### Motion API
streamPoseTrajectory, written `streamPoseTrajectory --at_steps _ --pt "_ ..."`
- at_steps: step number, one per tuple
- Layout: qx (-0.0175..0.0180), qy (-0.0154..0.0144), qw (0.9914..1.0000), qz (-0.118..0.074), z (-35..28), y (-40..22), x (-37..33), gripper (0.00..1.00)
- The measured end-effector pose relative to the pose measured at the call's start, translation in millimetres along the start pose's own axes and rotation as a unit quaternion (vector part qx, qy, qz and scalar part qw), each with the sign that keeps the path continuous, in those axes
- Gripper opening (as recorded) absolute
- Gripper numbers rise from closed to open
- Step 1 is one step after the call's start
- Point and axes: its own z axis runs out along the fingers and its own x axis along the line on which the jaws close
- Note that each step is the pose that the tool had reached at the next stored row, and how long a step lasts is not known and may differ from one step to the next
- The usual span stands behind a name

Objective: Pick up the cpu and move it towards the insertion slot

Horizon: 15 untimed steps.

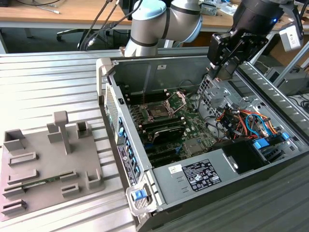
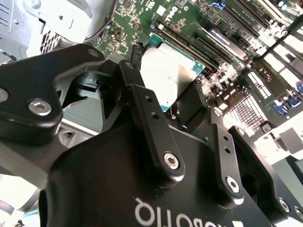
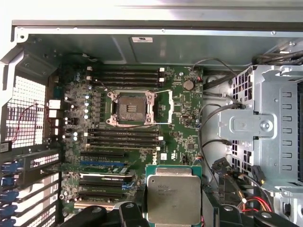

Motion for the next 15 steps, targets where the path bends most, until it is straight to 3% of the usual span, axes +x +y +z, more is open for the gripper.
streamPoseTrajectory --at_steps 10,15 --pt "0.0 0.0 1.0 0.0 0.0 -0.4 -9.7 0.55" --pt "0.0 0.0 1.0 0.0 0.1 -0.4 -11.0 0.55"
